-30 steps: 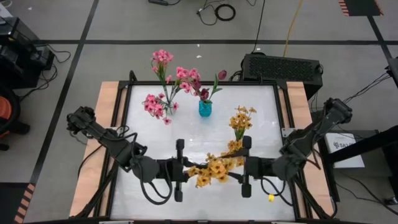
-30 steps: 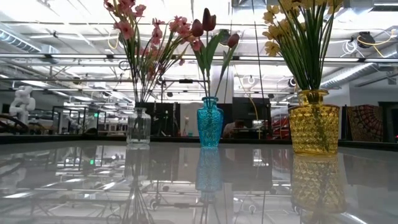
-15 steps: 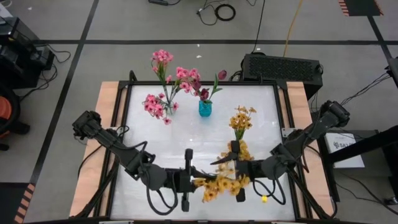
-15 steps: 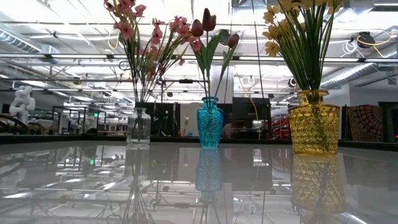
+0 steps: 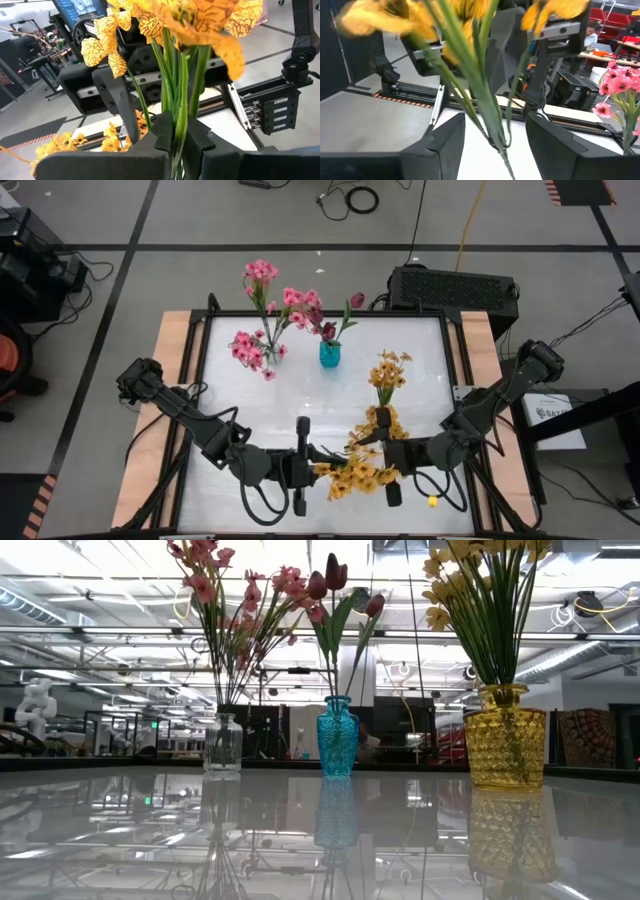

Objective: Sort flowers into vase by color
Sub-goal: Put the yellow flowers into the yellow vase

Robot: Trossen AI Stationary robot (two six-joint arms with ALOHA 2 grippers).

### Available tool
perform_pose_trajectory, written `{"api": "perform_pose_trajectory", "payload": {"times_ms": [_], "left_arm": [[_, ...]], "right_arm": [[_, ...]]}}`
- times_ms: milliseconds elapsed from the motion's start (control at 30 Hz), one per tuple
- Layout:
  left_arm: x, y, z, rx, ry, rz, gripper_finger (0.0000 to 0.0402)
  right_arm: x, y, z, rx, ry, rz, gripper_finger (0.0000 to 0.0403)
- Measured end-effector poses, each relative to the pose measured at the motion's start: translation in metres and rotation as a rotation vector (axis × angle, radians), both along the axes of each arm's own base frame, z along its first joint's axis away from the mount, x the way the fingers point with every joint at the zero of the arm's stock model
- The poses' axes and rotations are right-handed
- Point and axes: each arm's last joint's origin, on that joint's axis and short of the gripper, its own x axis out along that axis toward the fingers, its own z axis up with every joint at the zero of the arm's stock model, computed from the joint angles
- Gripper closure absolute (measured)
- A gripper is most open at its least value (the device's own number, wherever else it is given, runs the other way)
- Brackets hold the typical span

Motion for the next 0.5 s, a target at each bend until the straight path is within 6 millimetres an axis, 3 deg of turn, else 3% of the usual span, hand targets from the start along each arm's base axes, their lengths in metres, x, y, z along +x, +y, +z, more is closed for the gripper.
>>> {"api": "perform_pose_trajectory", "payload": {"times_ms": [267, 500], "left_arm": [[-0.004, -0.002, 0.004, -0.008, -0.014, -0.008, 0.0382], [0.000, 0.005, 0.007, -0.036, -0.043, 0.012, 0.0382]], "right_arm": [[-0.001, 0.004, -0.004, -0.015, 0.022, 0.016, 0.0156], [0.011, 0.004, -0.005, 0.011, -0.031, 0.057, 0.0152]]}}
